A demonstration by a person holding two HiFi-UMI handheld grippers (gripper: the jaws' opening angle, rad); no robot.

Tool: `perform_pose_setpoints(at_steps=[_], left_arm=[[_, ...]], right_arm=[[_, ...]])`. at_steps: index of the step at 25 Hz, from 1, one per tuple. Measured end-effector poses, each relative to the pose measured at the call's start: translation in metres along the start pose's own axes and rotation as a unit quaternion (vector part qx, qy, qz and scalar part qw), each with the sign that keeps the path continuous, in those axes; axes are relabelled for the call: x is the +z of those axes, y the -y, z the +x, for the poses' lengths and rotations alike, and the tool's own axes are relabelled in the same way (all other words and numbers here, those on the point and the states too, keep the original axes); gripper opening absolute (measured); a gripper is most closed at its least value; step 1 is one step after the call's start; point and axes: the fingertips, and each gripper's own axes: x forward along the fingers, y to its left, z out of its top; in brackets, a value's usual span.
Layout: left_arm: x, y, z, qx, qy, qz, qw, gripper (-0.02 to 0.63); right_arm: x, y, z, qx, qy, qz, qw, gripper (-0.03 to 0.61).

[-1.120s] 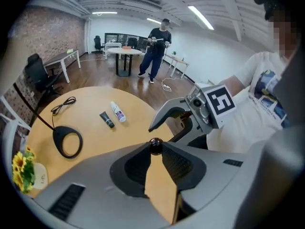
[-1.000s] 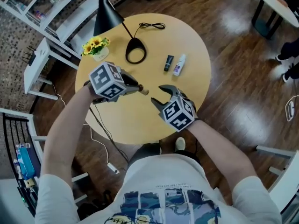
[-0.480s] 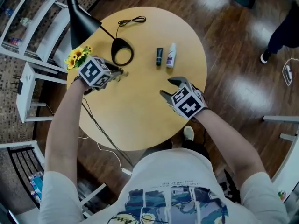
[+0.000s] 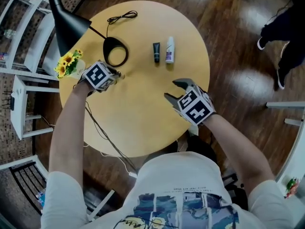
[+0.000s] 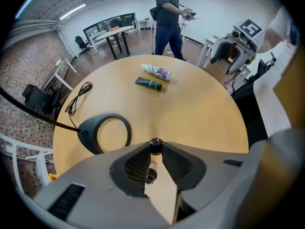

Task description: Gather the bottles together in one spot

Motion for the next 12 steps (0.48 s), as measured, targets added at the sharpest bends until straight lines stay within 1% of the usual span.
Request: perform_pose_setpoints(at_steps=[3,7,10,12], left_arm=[[-0.002,-0.004,0.012,0.002,-0.007,0.006,1.0,0.08],[-0.009,-0.011,0.024,0.01,-0.028,0.019,0.9994,0.08],[-0.018,-0.012,0.03,0.007,-0.046,0.014,0.9988,0.08],[-0.019,-0.013,0.032,0.005,-0.049,0.013,0.9987,0.08]], right_arm=[[-0.003,0.0,0.003,-0.001,-0.004,0.004,1.0,0.244],[-0.001,0.003,0.006,-0.002,-0.004,0.007,1.0,0.244],[-0.001,0.004,0.007,0.0,-0.004,0.009,1.0,0.244],[-0.001,0.004,0.008,0.001,-0.006,0.009,1.0,0.244]])
